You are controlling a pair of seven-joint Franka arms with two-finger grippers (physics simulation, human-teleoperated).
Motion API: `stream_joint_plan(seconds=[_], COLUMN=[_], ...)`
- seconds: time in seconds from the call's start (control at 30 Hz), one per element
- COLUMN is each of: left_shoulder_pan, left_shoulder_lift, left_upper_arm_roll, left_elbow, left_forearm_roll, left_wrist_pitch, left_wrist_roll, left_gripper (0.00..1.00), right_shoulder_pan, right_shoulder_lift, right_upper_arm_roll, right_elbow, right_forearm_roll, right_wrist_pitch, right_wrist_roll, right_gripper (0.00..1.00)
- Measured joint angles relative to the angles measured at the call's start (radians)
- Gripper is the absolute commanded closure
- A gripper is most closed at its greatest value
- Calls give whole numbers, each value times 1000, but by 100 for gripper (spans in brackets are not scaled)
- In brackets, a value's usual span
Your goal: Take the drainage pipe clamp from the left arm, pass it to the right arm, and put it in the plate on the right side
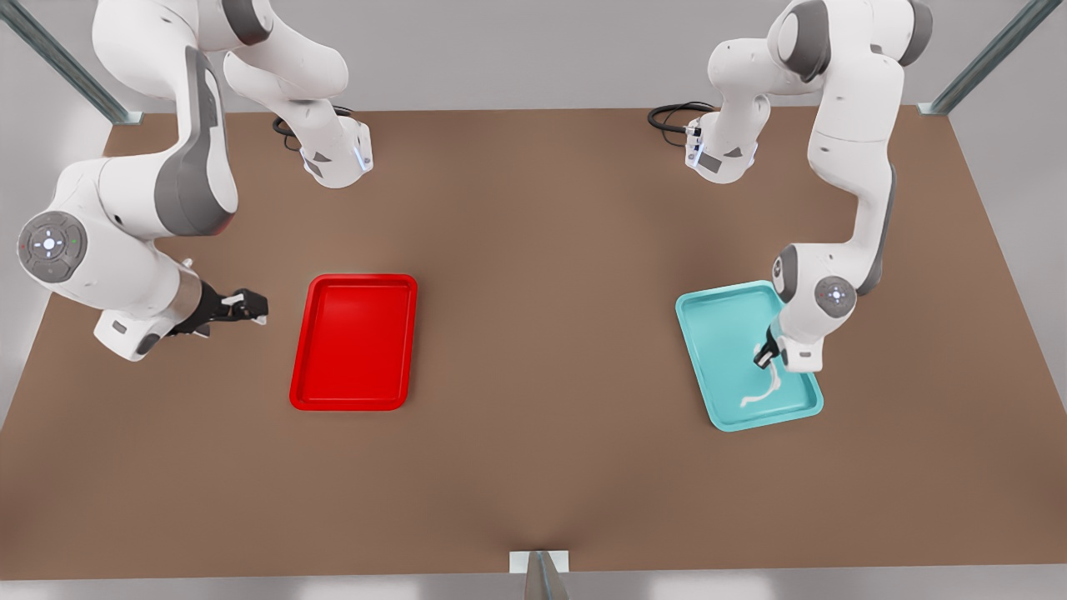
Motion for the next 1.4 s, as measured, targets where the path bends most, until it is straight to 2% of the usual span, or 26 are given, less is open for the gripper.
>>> stream_joint_plan(seconds=[0.07, 0.17, 0.27, 0.4, 0.47, 0.63, 0.77, 0.87, 1.03, 1.27, 1.4], left_shoulder_pan=[0, -24, -159, -336, -409, -443, -449, -461, -471, -467, -465], left_shoulder_lift=[-27, -9, 86, 299, 350, 354, 357, 361, 363, 364, 370], left_upper_arm_roll=[-54, -192, -228, -245, -252, -366, -399, -400, -399, -395, -391], left_elbow=[106, 318, 515, 806, 881, 908, 909, 908, 908, 903, 902], left_forearm_roll=[-3, -7, 1, 28, 32, -14, -54, -66, -73, -75, -75], left_wrist_pitch=[-55, -166, -249, -307, -315, -275, -226, -199, -174, -159, -150], left_wrist_roll=[46, 118, 186, 267, 301, 373, 420, 448, 485, 521, 536], left_gripper=[79, 79, 79, 79, 79, 79, 79, 79, 79, 79, 79], right_shoulder_pan=[-1, -3, -7, -9, 3, 63, 122, 193, 203, 210, 211], right_shoulder_lift=[2, 3, 8, -3, 6, 147, 205, 207, 201, 185, 146], right_upper_arm_roll=[0, 0, -1, 26, 32, 47, 71, 91, 99, 135, 145], right_elbow=[1, 2, 0, -15, -13, 47, 59, 14, 1, -13, -93], right_forearm_roll=[-2, -7, -17, 5, 19, 36, 79, 89, 94, 95, 95], right_wrist_pitch=[9, 38, 85, 88, 99, 193, 293, 341, 373, 314, 274], right_wrist_roll=[7, 15, 7, 18, 25, 41, 51, 58, 68, 83, 89], right_gripper=[0, 0, 0, 0, 0, 0, 0, 0, 0, 0, 0])
